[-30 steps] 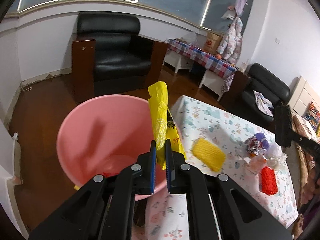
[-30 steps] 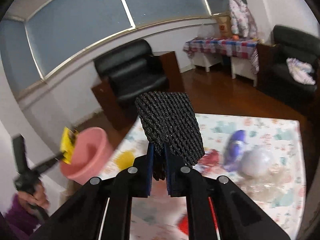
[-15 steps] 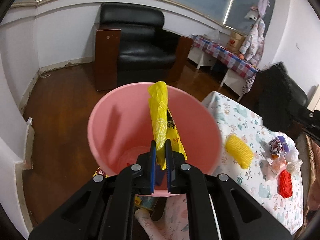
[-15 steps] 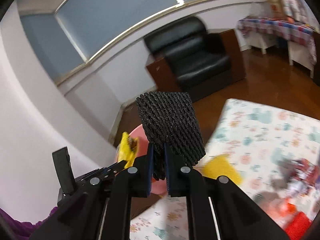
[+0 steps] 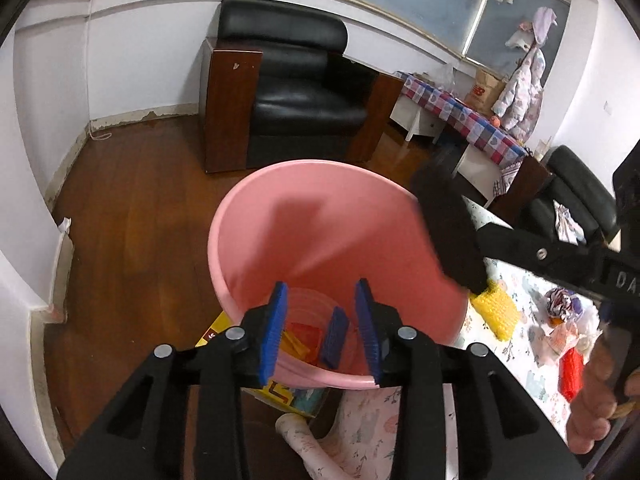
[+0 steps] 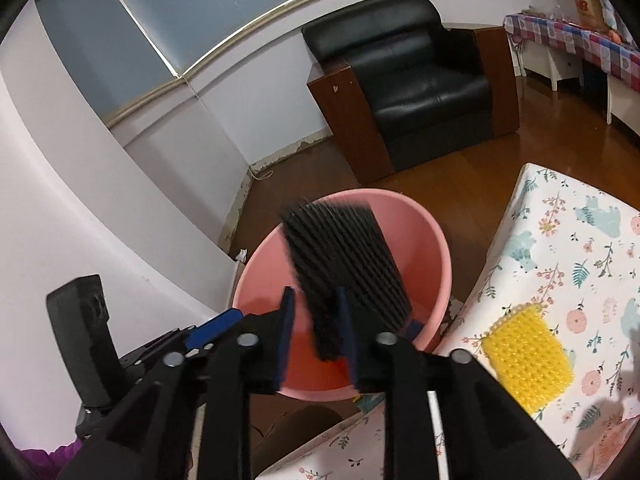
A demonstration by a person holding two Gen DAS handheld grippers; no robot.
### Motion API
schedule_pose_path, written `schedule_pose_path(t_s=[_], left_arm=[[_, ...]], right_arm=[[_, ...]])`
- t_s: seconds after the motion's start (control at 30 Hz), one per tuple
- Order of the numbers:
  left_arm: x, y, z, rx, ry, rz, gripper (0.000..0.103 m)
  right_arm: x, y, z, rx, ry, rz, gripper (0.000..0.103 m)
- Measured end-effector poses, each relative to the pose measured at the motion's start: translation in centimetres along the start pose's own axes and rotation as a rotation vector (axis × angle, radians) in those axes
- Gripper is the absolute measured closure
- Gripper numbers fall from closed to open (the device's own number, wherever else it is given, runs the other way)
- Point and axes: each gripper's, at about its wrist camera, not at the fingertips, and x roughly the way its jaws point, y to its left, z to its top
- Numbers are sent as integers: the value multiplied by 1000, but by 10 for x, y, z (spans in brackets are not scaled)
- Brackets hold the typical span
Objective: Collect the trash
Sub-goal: 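Open the left tool over the pink bucket while the right tool drops the black net in, then move both tools back to the table, right tool toward the red foam net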
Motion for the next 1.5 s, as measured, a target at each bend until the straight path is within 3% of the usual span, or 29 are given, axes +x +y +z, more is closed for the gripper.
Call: schedule_pose_path(t_s=[0.07,0.27,0.5,0.93,1.23,1.5], left_arm=[[-3,1,1,-2,-8,2,68],[-8,-6,2,0,-24,-12,68],[-9,-26,3,47,-35,-43,68],[-5,-93,-9,180,-12,-152,68],[5,-138,-20,279,40,-220,68],[11,-185,-30,365,80,-290,68]], right_arm=[[2,1,0,-4,-1,-6,64],[-1,-3,-5,-15,-14,-26,62],[-26,-18,-23,-11,-37,-119,62],[-123,-71,-93,49,-139,-368,62],[-191,-117,-146,142,-209,-588,62],[-222,-145,-170,253,-260,-655,62]])
